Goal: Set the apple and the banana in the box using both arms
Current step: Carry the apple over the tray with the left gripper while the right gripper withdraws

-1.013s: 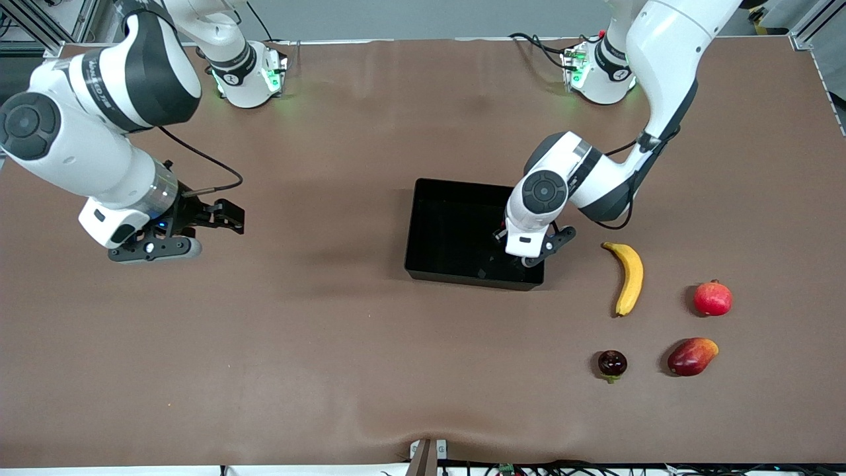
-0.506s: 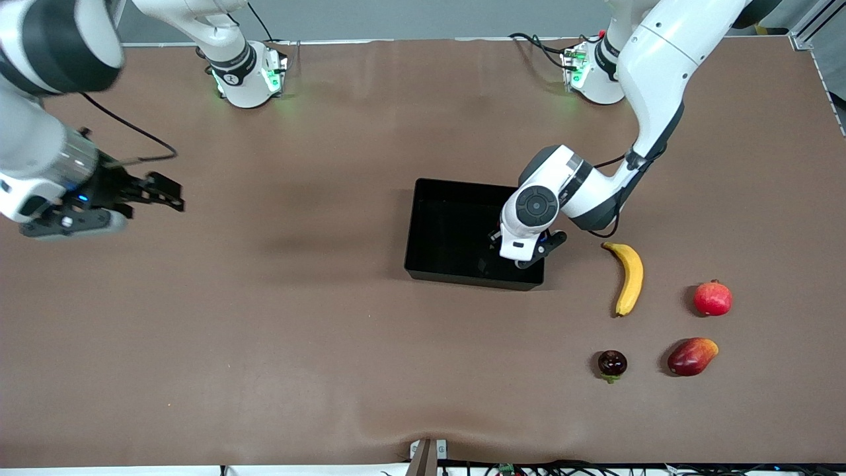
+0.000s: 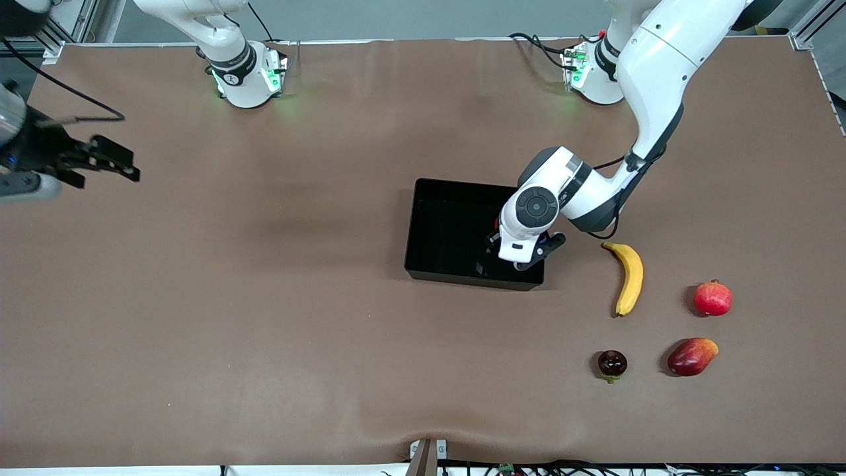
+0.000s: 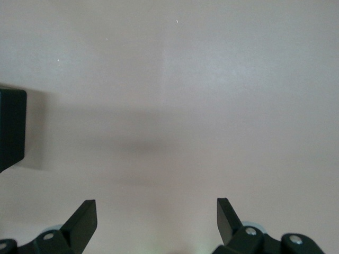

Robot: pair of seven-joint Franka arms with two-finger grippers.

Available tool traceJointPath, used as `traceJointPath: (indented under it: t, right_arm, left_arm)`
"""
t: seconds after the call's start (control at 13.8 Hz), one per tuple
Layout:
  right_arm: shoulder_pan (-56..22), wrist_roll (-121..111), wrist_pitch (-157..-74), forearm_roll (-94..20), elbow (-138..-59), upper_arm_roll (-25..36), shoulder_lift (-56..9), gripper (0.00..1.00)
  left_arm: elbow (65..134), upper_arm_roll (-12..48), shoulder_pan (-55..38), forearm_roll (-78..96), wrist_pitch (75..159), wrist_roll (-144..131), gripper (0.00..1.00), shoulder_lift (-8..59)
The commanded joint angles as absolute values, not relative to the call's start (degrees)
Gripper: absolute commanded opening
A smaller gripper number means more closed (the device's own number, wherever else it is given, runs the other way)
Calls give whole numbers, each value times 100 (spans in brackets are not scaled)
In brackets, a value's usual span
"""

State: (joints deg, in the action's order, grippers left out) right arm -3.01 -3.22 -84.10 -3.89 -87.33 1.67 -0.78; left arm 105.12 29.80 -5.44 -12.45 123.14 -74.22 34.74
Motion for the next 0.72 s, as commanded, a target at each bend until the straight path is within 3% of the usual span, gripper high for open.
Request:
traceJointPath:
  t: [0.0,0.36,0.65]
  right_arm:
    - [-343,-308,-8113,-334,-8605,123,70,100]
    - [-290,-281,-7753,-343,-8429,184,88,100]
    - [-36,-272,-7664,-422,-8429,141,97,100]
  left_arm:
    - [10232,3023,-536,-1371,12174,-7567,100,3130]
    - [9064,3015,-466,-1354,10471,-7069,100,2708]
    - [8859,3023,209,-1283,10090,-5786,100,2181]
